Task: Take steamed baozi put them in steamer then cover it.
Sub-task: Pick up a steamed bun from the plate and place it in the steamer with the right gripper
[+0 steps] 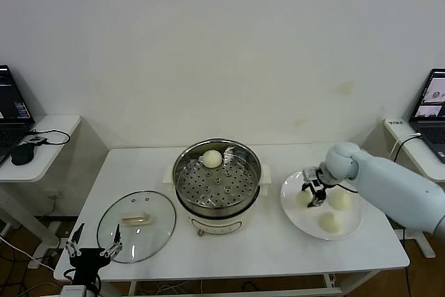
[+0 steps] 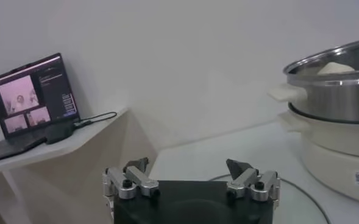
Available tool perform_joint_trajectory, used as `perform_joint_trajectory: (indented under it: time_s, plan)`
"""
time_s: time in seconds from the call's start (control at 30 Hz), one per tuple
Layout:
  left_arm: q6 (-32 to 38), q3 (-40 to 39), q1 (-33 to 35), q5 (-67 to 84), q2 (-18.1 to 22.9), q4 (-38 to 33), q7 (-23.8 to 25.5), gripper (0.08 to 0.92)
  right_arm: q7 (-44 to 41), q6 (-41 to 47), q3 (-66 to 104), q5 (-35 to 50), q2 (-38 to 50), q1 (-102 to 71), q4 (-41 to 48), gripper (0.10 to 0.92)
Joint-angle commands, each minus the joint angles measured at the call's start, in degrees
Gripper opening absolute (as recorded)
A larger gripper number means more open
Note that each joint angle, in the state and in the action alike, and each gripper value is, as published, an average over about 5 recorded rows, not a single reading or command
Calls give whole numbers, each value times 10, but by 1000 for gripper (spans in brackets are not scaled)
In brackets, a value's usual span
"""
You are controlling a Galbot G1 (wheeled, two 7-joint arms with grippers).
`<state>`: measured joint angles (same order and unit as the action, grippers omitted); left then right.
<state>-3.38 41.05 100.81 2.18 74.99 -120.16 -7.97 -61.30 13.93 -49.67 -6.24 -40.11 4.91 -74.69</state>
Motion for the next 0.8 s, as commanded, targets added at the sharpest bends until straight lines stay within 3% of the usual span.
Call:
perform_joint_trajectory:
  time_s: [0.03,0.23,0.43,0.8]
  plan:
    - [-2,-2,-1,0,-3,-5,1,823,-11,5,-38,55,41,103,-43,592]
    - [-4,-4,-6,2,-8,-9,2,823,-5,33,-135,169,26,272,-91,599]
    - [-5,-6,-9,4,-12,-11,2,823,18,61,-195,255,-64,377,-94,602]
    - [-3,-2,-12,6,-9,-16,2,823,91,152,-206,375,-273,322,-40,611]
